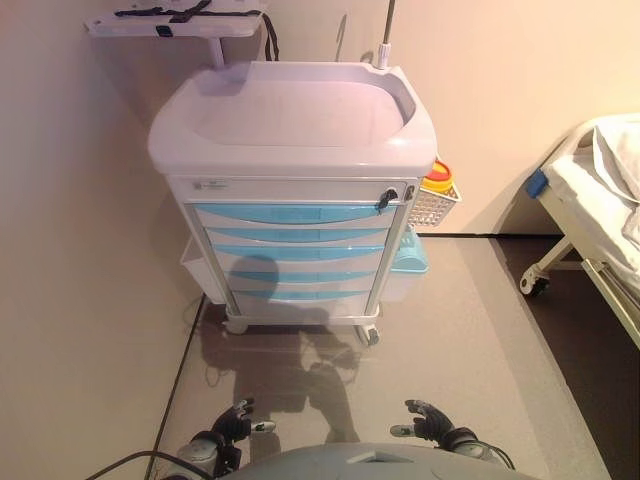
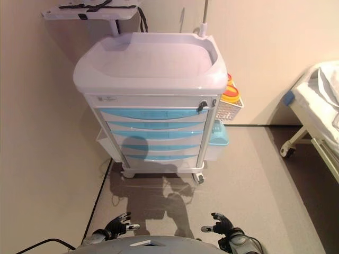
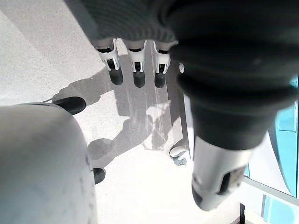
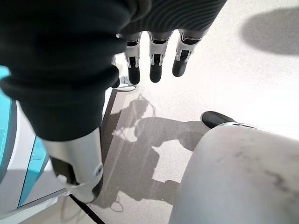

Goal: Open the drawer and pick up the medicine

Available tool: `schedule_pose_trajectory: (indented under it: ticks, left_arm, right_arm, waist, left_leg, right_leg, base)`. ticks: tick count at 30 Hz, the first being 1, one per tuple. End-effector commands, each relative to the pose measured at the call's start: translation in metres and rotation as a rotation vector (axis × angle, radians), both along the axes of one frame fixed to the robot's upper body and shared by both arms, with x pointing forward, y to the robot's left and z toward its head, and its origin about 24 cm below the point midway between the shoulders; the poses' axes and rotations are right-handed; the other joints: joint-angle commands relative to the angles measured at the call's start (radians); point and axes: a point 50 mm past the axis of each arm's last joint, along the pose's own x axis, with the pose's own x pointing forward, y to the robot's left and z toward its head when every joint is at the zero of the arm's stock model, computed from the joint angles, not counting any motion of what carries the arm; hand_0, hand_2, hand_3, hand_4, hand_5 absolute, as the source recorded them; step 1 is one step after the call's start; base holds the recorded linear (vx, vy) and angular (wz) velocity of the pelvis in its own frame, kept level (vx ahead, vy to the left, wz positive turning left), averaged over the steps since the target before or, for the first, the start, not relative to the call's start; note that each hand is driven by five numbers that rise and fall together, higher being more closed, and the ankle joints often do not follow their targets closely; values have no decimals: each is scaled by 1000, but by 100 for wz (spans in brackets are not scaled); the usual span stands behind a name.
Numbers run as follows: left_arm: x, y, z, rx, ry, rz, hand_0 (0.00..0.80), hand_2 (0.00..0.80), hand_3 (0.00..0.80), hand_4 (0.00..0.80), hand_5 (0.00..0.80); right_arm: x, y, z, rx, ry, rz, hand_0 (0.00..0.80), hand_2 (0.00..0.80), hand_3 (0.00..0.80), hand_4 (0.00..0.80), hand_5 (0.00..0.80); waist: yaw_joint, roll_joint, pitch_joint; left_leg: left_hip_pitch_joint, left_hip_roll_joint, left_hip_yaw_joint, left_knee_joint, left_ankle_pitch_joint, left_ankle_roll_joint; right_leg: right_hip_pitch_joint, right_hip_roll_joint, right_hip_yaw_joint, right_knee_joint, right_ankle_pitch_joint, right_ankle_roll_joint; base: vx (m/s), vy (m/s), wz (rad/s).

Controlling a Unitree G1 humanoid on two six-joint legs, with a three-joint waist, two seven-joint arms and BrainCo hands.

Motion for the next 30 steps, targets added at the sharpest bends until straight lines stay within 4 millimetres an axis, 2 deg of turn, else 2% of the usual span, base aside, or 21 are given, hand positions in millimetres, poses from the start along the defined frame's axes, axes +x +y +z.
schedule_pose_trajectory:
  ticks: [1,5,19,26,30]
  left_arm:
    - [18,-16,1,-49,-32,-8,0,0,0,0,0]
    - [20,-16,2,-52,-43,11,0,0,0,0,0]
    - [5,-1,-4,72,45,155,0,0,0,0,0]
    - [19,13,3,112,-4,235,0,0,0,0,0]
    - [42,24,13,128,-89,288,0,0,0,0,0]
  right_arm:
    - [13,6,2,10,-32,18,0,0,0,0,0]
    - [14,5,2,4,-35,23,0,0,0,0,0]
    - [10,5,2,-18,-50,17,0,0,0,0,0]
    - [21,-5,8,-72,-108,5,0,0,0,0,0]
    - [38,-15,17,-92,-179,-31,0,0,0,0,0]
  waist:
    - [-3,2,34]
    - [-3,3,36]
    - [-8,2,51]
    - [-21,12,110]
    - [-44,17,184]
  left_leg:
    - [-21,-79,-50,6,-113,53]
    - [-19,-79,-49,6,-114,54]
    - [-26,-78,-41,6,-110,58]
    - [-72,-86,-24,48,-118,79]
    - [-139,-87,0,116,-131,91]
  right_leg:
    - [10,34,-45,20,-51,23]
    - [11,34,-46,23,-53,23]
    - [-8,30,-38,45,-60,23]
    - [-81,15,-17,114,-73,16]
    - [-170,1,5,190,-77,14]
  base:
    - [0,0,0]
    - [0,0,0]
    - [41,1,0]
    - [-12,61,-8]
    - [-87,93,-15]
